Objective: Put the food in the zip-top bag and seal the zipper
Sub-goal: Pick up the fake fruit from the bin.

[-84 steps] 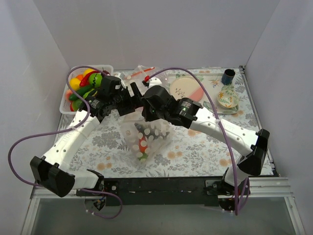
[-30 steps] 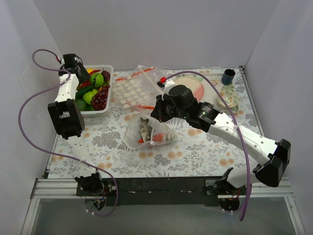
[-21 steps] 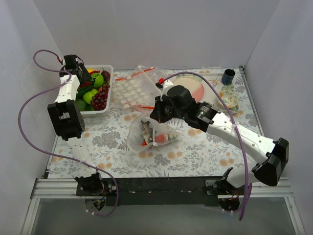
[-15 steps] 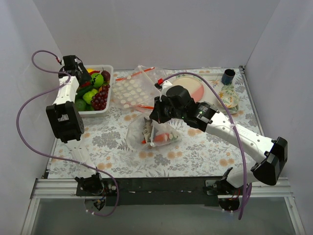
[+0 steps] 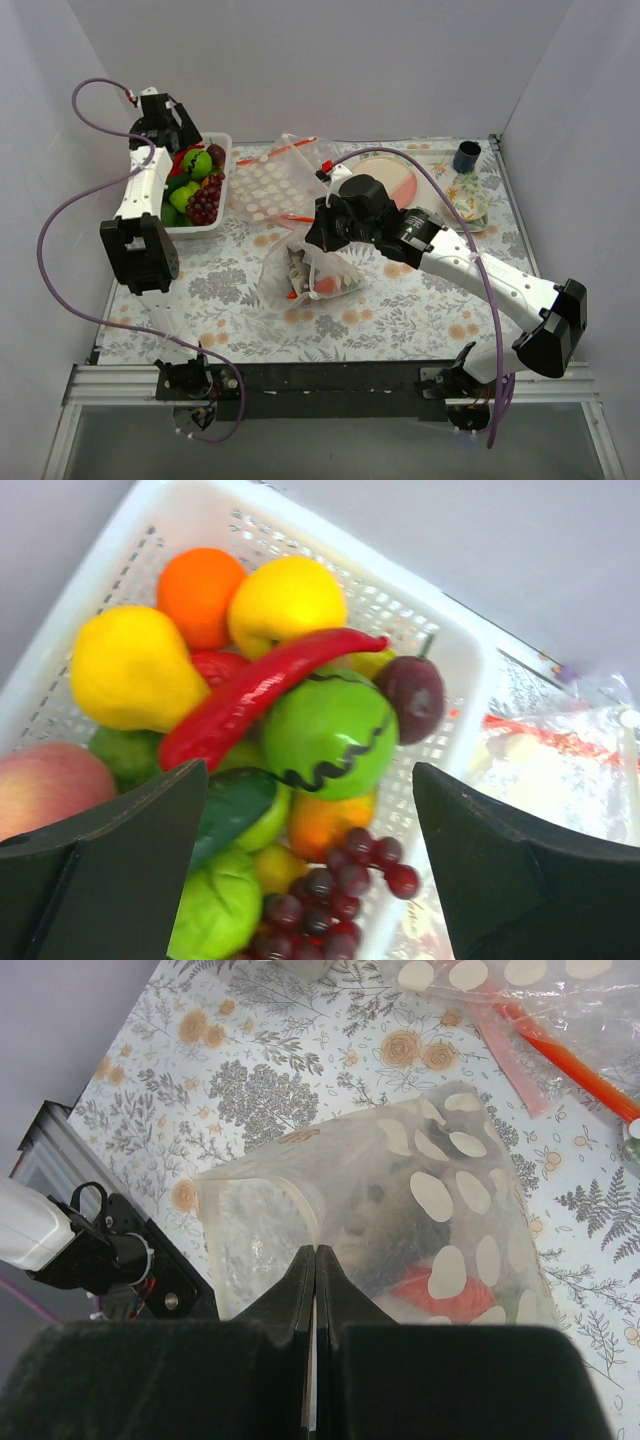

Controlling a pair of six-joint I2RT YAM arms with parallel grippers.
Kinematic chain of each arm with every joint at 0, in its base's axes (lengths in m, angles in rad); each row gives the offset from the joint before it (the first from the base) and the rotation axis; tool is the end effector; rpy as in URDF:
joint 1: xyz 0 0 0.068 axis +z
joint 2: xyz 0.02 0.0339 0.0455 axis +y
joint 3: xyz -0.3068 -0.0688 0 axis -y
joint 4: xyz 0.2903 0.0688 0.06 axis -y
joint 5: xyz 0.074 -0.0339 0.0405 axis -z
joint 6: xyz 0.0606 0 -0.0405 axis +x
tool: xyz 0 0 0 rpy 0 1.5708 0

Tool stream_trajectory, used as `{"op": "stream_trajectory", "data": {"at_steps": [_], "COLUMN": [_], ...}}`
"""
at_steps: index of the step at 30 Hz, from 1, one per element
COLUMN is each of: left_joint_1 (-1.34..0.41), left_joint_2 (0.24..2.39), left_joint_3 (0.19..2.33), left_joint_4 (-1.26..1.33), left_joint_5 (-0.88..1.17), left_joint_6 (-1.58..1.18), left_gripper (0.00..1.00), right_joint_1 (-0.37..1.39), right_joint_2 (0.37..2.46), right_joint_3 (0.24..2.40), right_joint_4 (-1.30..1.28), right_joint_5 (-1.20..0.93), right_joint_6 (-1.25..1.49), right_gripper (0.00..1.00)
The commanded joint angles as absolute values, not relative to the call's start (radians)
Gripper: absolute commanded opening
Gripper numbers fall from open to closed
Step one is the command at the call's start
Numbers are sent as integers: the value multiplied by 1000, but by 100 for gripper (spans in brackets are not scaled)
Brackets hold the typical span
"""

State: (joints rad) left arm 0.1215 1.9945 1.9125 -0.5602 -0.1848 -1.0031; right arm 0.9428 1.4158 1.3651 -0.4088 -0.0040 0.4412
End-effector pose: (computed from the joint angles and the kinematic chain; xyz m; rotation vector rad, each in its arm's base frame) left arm 0.5420 0.0774 0.3492 -1.2666 1.8174 -0.2874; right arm 0.2267 0.3127 0.4021 -0.5347 2.0764 0.8528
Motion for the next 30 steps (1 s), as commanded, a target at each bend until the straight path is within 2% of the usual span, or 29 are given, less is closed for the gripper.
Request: {"op": "stream_trajectory", "data": {"at_steps": [1,6,9,14,18,30], "left_joint_1": [42,14,-20,-21,-21,-8], "left_joint_2": [2043,2100,2144,2175,2180,2267], "left_joint_3": [2003,2068,2111,2106,2085,2131], "left_joint_4": [-636,-673,-707,-715,-695,-675], "left_joint_5": [-293,-365,-425,-475,-518,-483], "left_joint_6": [-1026,-1083,-1106,-1120,-1112,-1092], "left_gripper": [84,90,91,92,98,98], "right_joint_1": [940,940,940,940,940,940], "right_joint_2": [1417,1404,1394,1384,1381,1377], "right_joint_3": [1405,1401,1397,1385,1384,1379], "right_joint_4": [-370,-373,-374,-379,-382,-379], "right_joint_5": [-8,-5,-5,23,21,26], "right_joint_6": [442,442,436,433,431,426], "right_gripper": [1,1,1,1,1,1]}}
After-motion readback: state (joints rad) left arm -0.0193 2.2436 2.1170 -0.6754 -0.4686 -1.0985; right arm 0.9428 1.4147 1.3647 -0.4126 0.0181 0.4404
